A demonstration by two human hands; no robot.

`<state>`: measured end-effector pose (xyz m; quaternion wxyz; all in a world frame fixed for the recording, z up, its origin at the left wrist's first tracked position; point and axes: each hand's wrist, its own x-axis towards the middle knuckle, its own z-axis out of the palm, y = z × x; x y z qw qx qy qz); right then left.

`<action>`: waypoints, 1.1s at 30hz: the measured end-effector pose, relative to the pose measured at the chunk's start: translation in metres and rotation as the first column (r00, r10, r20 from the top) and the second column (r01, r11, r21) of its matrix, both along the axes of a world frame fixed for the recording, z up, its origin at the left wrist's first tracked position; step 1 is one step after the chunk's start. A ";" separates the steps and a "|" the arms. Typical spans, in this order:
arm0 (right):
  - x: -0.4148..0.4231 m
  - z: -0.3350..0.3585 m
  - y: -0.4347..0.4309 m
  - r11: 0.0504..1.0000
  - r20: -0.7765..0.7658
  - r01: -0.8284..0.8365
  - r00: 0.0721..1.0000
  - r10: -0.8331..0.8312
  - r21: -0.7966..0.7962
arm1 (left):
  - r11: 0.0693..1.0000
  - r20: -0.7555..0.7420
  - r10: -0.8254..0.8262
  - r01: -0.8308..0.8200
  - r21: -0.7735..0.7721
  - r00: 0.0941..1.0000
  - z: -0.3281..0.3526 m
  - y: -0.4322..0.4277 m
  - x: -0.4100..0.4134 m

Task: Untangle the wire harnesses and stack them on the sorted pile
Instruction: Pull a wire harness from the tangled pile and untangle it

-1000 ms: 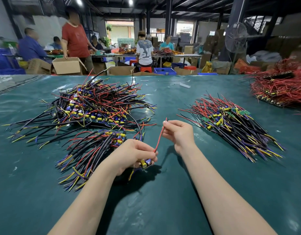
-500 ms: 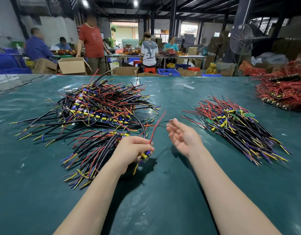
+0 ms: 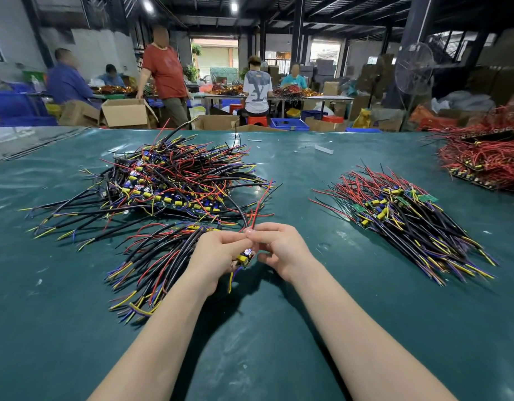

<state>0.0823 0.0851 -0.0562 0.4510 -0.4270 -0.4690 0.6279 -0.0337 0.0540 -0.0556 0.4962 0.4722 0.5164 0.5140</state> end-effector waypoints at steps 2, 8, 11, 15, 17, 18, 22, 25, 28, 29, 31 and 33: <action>-0.001 0.000 0.000 0.999 0.000 0.035 0.999 -0.035 0.030 | 0.998 0.025 -0.053 0.054 -0.029 0.998 0.001 0.001 -0.003; 0.007 0.001 0.004 0.981 -0.034 0.190 0.982 -0.188 0.037 | 0.973 0.088 -0.185 0.196 -0.126 0.979 0.001 0.001 -0.007; 0.022 0.000 0.010 0.956 -0.133 0.291 0.949 -0.286 0.020 | 0.956 0.058 -0.248 0.254 -0.145 0.967 -0.001 -0.001 -0.001; 0.030 -0.001 0.016 0.922 -0.227 0.386 0.901 -0.369 0.031 | 0.947 0.004 -0.282 0.279 -0.160 0.959 -0.002 -0.002 0.004; 0.030 0.000 0.017 0.910 -0.204 0.409 0.899 -0.388 0.072 | 0.951 -0.023 -0.267 0.260 -0.168 0.963 -0.001 -0.003 0.003; 0.030 0.000 0.018 0.904 -0.170 0.416 0.902 -0.396 0.103 | 0.954 -0.044 -0.257 0.246 -0.170 0.965 0.000 -0.003 0.002; 0.042 0.001 0.023 0.870 -0.052 0.454 0.890 -0.453 0.193 | 0.958 -0.056 -0.247 0.235 -0.164 0.967 0.001 -0.003 0.006; 0.042 -0.001 0.024 0.881 -0.032 0.425 0.903 -0.428 0.210 | 0.949 -0.074 -0.278 0.262 -0.175 0.958 0.002 -0.004 0.002; 0.037 -0.003 0.024 0.901 0.059 0.356 0.923 -0.381 0.248 | 0.941 -0.108 -0.323 0.306 -0.144 0.940 0.000 -0.004 -0.004; 0.038 -0.003 0.024 0.904 0.071 0.345 0.925 -0.373 0.251 | 0.940 -0.120 -0.335 0.321 -0.118 0.935 0.000 -0.004 -0.004; 0.040 -0.003 0.024 0.907 0.064 0.338 0.929 -0.364 0.250 | 0.936 -0.158 -0.352 0.344 -0.073 0.923 0.000 -0.003 -0.003; 0.039 -0.002 0.024 0.910 0.058 0.325 0.935 -0.350 0.259 | 0.932 -0.203 -0.363 0.358 -0.060 0.909 -0.001 -0.004 -0.004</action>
